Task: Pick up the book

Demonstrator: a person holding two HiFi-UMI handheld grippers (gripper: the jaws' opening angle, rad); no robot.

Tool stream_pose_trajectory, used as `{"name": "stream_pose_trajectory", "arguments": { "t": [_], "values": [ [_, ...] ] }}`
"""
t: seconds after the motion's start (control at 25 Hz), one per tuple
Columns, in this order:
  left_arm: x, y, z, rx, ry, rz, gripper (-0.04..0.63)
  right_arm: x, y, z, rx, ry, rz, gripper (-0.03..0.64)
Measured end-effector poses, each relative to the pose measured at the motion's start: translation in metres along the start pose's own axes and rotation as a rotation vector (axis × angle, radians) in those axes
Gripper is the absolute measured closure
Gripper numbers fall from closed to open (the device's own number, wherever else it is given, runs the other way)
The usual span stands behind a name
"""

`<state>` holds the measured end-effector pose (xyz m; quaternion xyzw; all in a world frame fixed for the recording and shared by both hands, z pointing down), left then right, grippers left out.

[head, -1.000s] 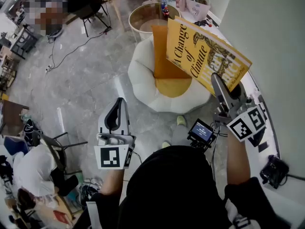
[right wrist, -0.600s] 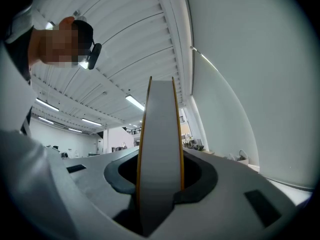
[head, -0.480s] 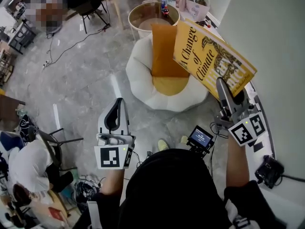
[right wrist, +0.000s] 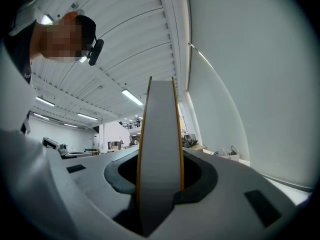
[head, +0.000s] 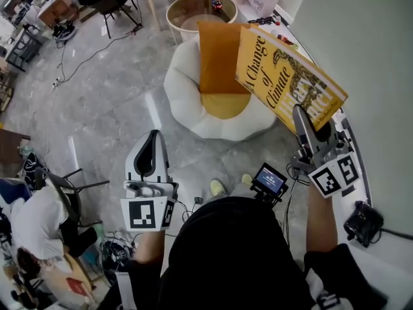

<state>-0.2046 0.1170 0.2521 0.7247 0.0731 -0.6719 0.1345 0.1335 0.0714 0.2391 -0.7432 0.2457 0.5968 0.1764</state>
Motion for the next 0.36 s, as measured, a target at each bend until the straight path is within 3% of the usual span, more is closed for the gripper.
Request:
{"name": "stream_pose_trajectory", "arguments": {
  "t": [0.36],
  "values": [
    [0.011, -0.026, -0.027, -0.007, -0.015, -0.024, 0.584, 0.003, -0.037, 0.01, 0.001, -0.024, 0.006, 0.465]
  ]
}}
Point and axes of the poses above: the fingertips, and each gripper's own axes: y forward along the fingers, z to its left, x out of its top, the point moved 4 cm from there along -y, backward along the fingers, and after that the axes turned 7 degrees about z, right-handed, at the moved point
